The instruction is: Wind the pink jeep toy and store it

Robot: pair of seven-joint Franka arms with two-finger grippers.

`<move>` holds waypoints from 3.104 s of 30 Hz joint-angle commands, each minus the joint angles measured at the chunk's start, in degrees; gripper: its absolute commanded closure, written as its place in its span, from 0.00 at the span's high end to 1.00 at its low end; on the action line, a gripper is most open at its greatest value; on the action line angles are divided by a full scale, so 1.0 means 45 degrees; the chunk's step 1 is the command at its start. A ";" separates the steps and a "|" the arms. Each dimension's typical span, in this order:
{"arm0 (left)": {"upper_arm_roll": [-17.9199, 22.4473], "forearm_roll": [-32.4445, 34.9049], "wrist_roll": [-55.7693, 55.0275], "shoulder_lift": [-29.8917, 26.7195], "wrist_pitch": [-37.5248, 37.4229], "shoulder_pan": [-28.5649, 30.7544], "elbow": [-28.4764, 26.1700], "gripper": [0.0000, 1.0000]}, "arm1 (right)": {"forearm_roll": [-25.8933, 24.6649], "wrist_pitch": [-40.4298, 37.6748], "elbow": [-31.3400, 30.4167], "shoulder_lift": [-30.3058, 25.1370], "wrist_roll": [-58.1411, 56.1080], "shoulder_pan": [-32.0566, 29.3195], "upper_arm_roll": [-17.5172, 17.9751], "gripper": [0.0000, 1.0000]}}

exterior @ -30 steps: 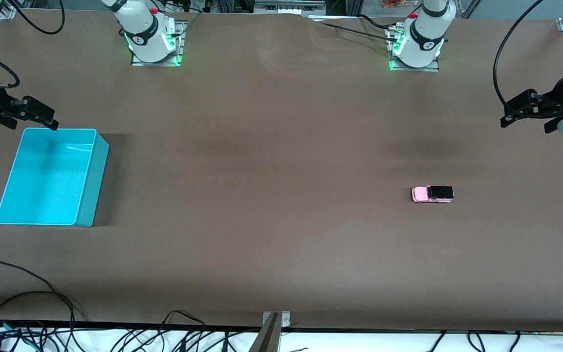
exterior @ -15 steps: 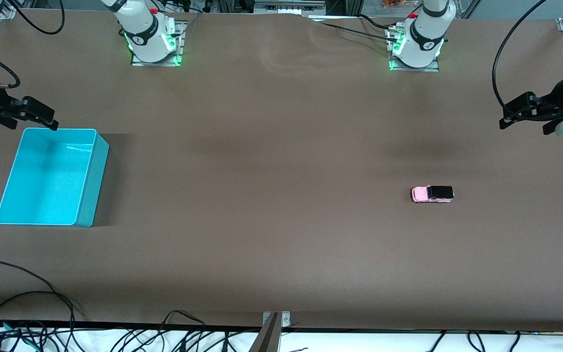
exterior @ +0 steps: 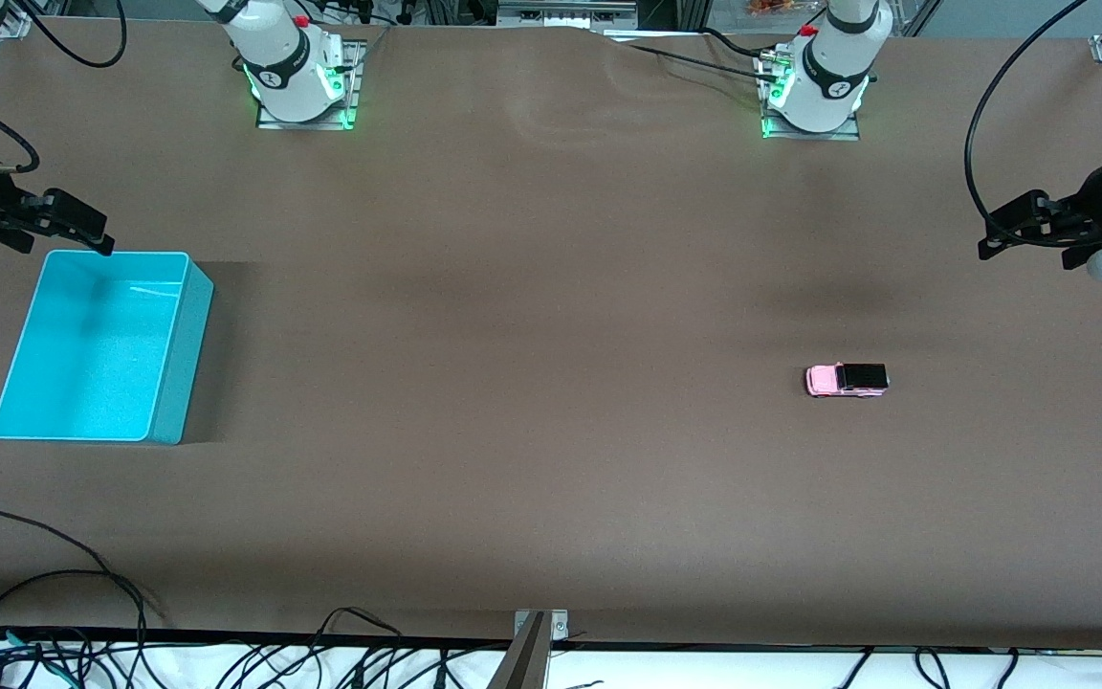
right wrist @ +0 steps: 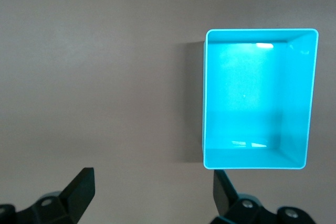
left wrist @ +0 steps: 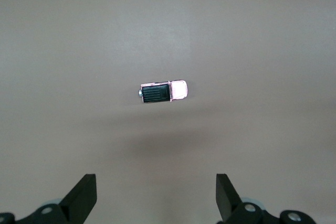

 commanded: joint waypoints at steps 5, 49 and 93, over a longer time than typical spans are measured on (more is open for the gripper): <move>-0.0033 -0.0115 0.0079 0.0240 -0.0141 -0.0139 0.0416 1.00 | -0.0176 -0.0166 0.0330 0.0116 -0.0053 0.0022 -0.0004 1.00; -0.0112 0.0548 0.8397 0.3482 0.2417 -0.0355 0.0201 1.00 | -0.0156 -0.0146 0.0447 0.0116 -0.0014 0.0022 -0.0004 1.00; -0.0131 0.1642 1.6739 0.4166 0.8063 -0.0530 -0.4564 1.00 | -0.0156 -0.0146 0.0447 0.0116 0.0025 0.0022 -0.0004 1.00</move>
